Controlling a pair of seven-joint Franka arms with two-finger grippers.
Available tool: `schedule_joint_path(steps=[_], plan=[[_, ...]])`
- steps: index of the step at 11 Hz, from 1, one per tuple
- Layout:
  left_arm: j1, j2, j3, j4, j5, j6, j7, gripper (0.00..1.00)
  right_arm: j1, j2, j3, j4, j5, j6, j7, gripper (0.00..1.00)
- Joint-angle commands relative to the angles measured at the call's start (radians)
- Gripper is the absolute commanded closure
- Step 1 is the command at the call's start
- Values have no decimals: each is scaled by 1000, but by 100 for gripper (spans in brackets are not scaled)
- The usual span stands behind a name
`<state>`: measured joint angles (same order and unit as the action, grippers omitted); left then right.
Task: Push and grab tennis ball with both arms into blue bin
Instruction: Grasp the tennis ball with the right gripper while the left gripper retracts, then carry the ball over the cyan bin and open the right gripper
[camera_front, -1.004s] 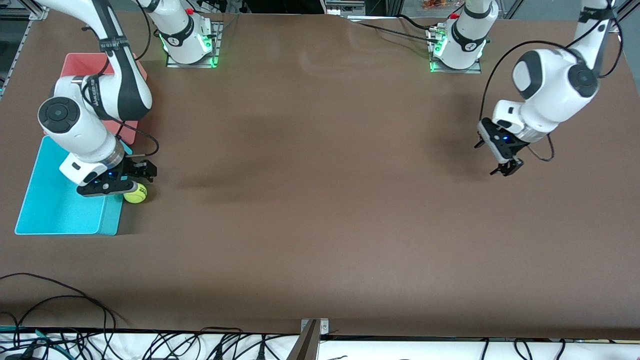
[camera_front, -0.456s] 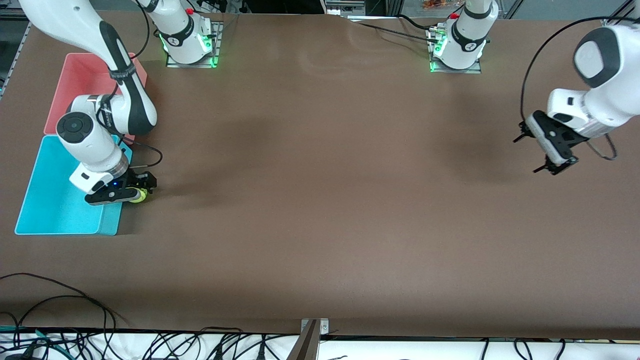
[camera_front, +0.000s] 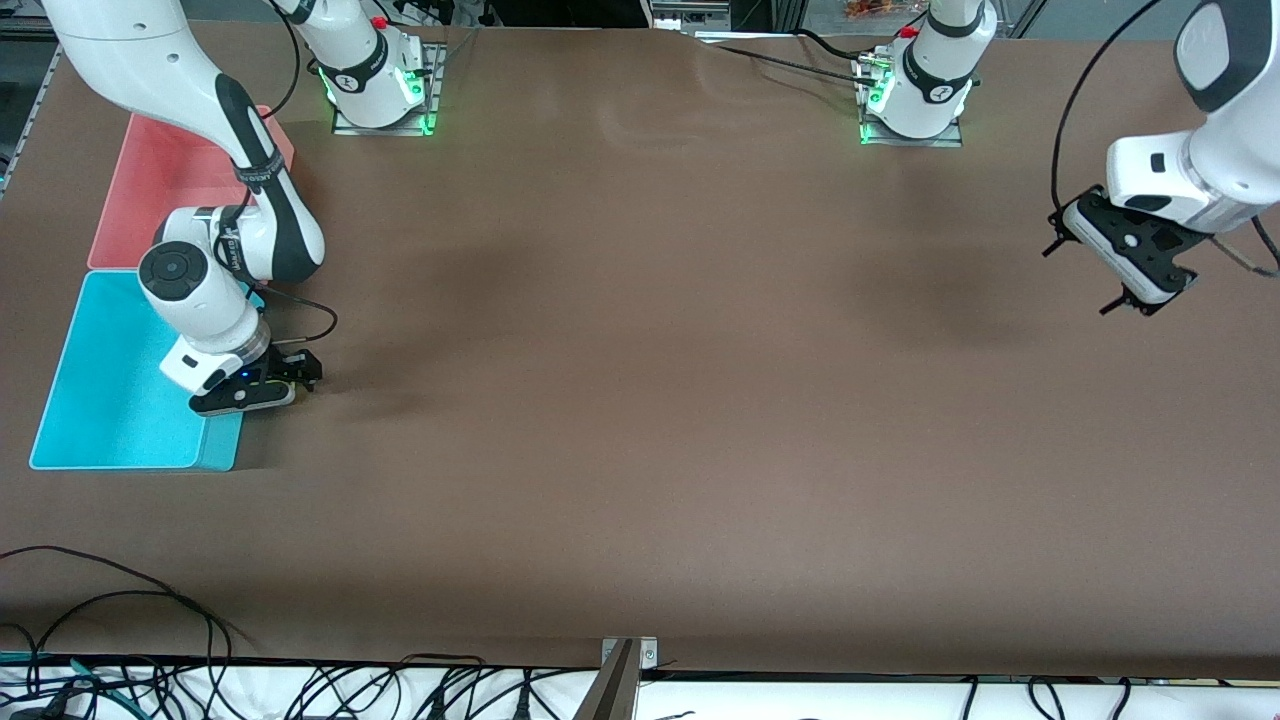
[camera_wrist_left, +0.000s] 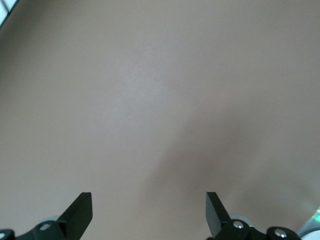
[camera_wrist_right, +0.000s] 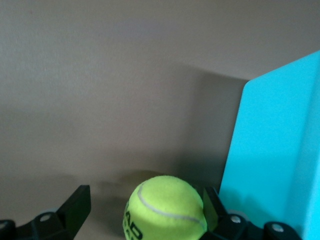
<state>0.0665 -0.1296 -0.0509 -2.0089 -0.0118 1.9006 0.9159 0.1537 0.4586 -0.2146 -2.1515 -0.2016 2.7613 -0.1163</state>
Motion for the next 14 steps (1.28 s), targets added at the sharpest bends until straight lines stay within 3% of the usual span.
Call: schedule_joint_path(steps=[1, 2, 4, 5, 7, 8, 9, 11, 14], plan=[[-33, -44, 13, 70, 35, -127, -279, 0, -2, 3, -17, -31, -19, 26, -29, 0], [-36, -42, 25, 102, 35, -147, -317, 0, -2, 5, -17, -31, -19, 26, -29, 0], [-36, -41, 45, 159, 35, -198, -392, 0, -2, 15, -20, -42, -19, 24, -29, 10], [-37, -41, 48, 183, 33, -230, -441, 0, -3, 15, -25, -42, -19, 24, -29, 20], [-37, -39, 52, 223, 35, -288, -564, 0, -3, 20, -23, -41, -19, 24, -28, 61], [-39, -39, 52, 249, 35, -325, -618, 0, -2, 20, -23, -37, -19, 23, -26, 72], [-42, -39, 52, 269, 35, -359, -673, 0, 1, 12, -23, -34, -19, 20, -22, 77], [-45, -41, 51, 308, 33, -438, -777, 0, 9, -6, -20, -7, -19, -20, -22, 77], [-50, -39, 49, 326, 29, -449, -818, 0, 23, -28, -12, 222, -16, -439, -32, 77]])
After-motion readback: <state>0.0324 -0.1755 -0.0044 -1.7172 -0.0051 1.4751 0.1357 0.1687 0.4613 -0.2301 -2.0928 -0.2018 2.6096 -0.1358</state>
